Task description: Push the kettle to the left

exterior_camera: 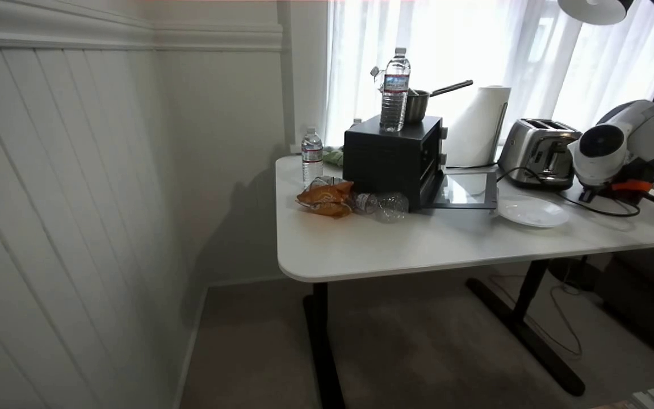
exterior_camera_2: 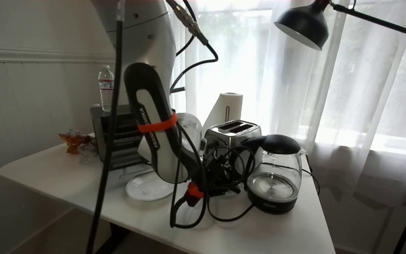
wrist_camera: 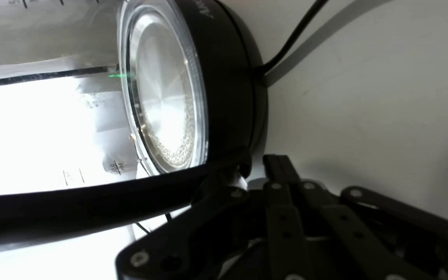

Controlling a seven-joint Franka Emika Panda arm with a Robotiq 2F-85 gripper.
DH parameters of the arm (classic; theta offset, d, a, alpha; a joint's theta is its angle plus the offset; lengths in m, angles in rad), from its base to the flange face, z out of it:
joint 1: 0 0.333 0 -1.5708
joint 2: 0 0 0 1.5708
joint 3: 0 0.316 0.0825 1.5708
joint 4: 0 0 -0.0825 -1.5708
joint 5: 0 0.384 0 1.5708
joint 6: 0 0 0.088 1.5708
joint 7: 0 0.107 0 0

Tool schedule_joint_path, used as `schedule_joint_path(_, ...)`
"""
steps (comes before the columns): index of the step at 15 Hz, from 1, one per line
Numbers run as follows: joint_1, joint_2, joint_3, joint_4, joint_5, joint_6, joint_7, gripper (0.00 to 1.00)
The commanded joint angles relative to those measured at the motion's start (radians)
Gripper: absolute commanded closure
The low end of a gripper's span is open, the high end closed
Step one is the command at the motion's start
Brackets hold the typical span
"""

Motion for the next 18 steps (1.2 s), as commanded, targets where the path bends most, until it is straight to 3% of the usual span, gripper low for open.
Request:
schedule_joint_path(1,-0.029,0.034,0.022,0.018,-0.059,-0.008,0.036,1.00)
schedule_joint_path(9,-0.005,-0.045,0.041,-0.078,0.035,-0.058,-0.003,0.99)
schedule_joint_path(18,0.045,-0.100,0.070,-0.135,0.065,-0.230,0.015,0.98)
